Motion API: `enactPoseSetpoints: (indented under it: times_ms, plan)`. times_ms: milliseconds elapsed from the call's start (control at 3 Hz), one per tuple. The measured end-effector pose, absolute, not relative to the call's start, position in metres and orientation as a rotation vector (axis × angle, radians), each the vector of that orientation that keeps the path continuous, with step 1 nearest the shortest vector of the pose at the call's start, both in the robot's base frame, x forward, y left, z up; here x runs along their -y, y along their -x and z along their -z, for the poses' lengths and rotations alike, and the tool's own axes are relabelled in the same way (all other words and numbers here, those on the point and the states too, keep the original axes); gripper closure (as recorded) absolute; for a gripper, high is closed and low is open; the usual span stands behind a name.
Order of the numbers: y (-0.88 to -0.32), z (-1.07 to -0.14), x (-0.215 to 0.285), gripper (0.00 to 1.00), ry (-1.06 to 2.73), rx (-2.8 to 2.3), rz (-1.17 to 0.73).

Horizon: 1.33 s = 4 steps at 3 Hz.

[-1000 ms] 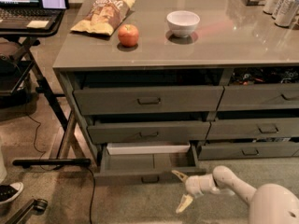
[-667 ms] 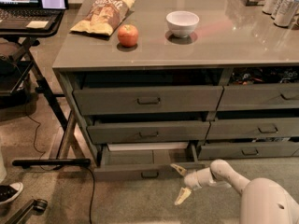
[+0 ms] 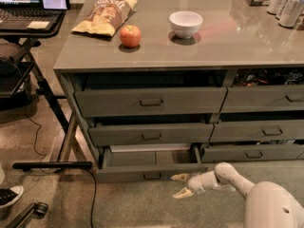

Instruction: Close bottom drawer

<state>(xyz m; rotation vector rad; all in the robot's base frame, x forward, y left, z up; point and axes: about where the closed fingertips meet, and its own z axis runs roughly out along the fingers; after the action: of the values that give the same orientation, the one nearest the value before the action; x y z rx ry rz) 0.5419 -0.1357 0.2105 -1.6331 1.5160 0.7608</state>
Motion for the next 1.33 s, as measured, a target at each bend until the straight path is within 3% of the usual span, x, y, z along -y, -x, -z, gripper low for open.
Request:
enactPoseSetpoints:
  times_ms: [667,1000,1333]
  plan:
    - [-0.545,-0.206,0.14,0.88,1.621,-1.545,-0.728]
    - [-0.564,-0.199,0.155,1.0,1.581,-1.606,-0.631]
    - [-0.587,-0.188,0.174,1.0,1.532,-1.668,-0.525]
